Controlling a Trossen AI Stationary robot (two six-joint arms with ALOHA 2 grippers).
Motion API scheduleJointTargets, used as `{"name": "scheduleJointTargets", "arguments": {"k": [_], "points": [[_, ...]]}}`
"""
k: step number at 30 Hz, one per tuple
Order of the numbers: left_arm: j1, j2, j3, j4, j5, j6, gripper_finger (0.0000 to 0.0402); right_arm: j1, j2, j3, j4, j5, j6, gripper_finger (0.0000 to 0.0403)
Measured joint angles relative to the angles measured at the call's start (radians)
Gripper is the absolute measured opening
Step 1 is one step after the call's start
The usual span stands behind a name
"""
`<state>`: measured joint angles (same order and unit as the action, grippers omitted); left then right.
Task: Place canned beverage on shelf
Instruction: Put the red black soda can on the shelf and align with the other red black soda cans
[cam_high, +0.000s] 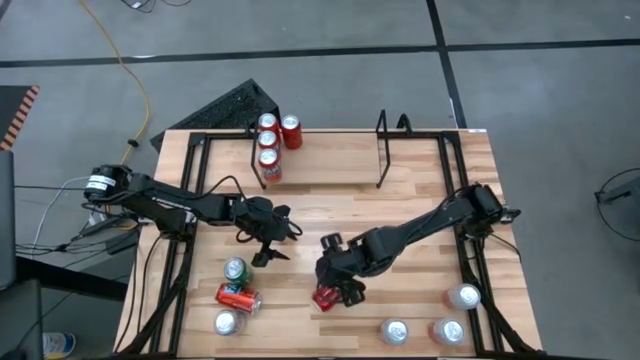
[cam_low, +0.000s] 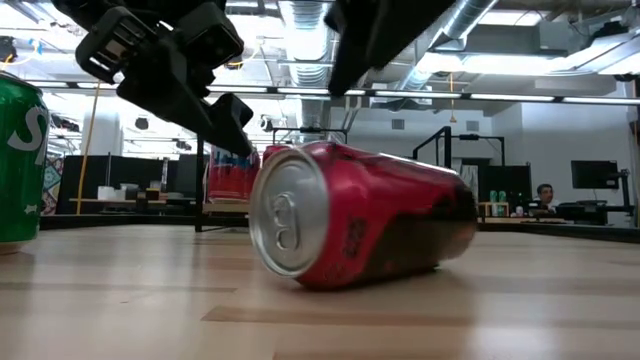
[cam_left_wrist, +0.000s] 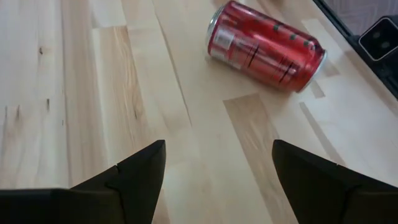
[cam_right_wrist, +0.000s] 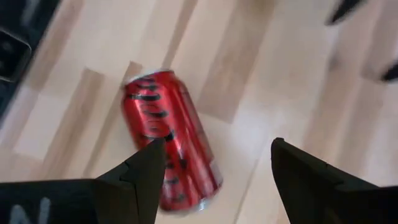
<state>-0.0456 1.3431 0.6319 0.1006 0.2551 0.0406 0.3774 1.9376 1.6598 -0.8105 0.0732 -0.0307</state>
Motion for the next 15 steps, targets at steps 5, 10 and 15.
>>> {"name": "scheduleJointTargets", "arguments": {"k": [5, 10, 15], "points": [[0.0, 0.0, 0.0, -0.026, 0.0, -0.03, 0.0277, 0.04, 0.044, 0.001, 0.068, -0.015, -0.024, 0.0265], [0.0, 0.001, 0.0, -0.051, 0.0, -0.038, 0.0277, 0.079, 0.113, -0.001, 0.066, -0.048, -0.023, 0.0265], [0.0, 0.001, 0.001, -0.057, 0.0, -0.042, 0.0277, 0.084, 0.168, 0.003, 0.016, -0.085, 0.004, 0.0265]]}}
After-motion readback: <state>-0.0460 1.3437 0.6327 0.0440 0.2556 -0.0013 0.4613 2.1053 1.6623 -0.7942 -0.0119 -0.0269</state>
